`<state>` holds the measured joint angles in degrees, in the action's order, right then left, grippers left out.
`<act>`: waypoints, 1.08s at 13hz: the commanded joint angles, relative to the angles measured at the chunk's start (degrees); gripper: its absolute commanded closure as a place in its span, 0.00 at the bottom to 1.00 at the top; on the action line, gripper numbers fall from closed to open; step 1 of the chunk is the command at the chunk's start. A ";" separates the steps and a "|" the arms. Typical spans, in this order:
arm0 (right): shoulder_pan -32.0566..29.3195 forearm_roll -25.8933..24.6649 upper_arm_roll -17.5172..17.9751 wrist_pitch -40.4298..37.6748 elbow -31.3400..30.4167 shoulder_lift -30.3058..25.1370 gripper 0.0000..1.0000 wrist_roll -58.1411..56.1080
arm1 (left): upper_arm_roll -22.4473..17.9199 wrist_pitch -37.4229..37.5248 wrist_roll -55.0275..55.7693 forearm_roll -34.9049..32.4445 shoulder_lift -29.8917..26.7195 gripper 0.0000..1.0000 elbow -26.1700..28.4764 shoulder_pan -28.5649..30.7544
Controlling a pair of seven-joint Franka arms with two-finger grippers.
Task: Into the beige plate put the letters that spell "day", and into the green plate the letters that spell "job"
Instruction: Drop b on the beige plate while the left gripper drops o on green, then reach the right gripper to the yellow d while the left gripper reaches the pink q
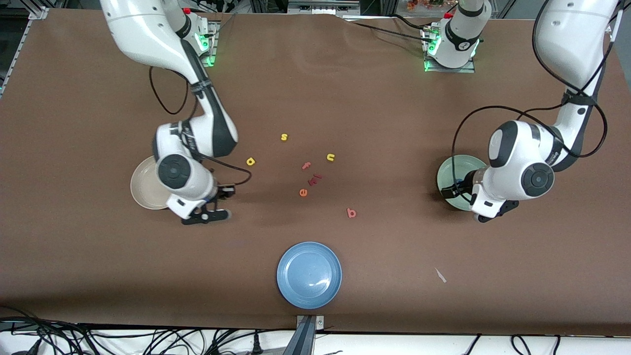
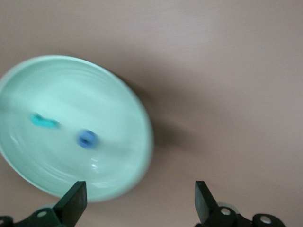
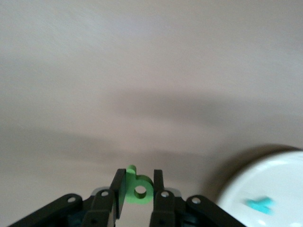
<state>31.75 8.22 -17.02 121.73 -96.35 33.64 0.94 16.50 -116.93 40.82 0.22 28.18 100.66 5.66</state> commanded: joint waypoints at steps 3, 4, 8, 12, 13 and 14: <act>0.33 1.09 -8.45 1.49 -15.16 -10.43 0.94 -16.02 | 0.55 0.48 24.46 1.02 11.25 0.01 -16.33 -10.73; 0.33 1.09 -9.77 2.54 -17.35 -10.79 0.94 -17.45 | 0.46 0.13 25.09 0.93 13.98 0.04 -20.38 -13.02; -0.02 1.09 -12.07 10.27 -23.70 -11.23 0.90 -21.24 | -0.07 -8.45 23.70 -0.03 18.92 0.09 -25.08 -19.18; -0.11 1.18 -11.37 7.66 -22.13 -11.23 0.00 -16.52 | -0.07 -10.69 21.41 -7.85 24.54 0.10 -26.38 -22.70; 0.07 1.18 -10.50 5.39 -20.73 -11.49 0.00 -13.71 | -0.07 -10.69 21.41 -8.39 25.51 0.10 -27.09 -23.14; 0.16 1.18 -8.57 3.54 -19.50 -11.67 0.00 -9.24 | -0.07 -10.69 21.49 -8.39 25.78 0.10 -27.36 -23.76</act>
<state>31.59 8.74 -28.02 129.04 -117.46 23.92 -14.14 17.14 -128.13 63.71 -6.74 51.63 77.01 -16.76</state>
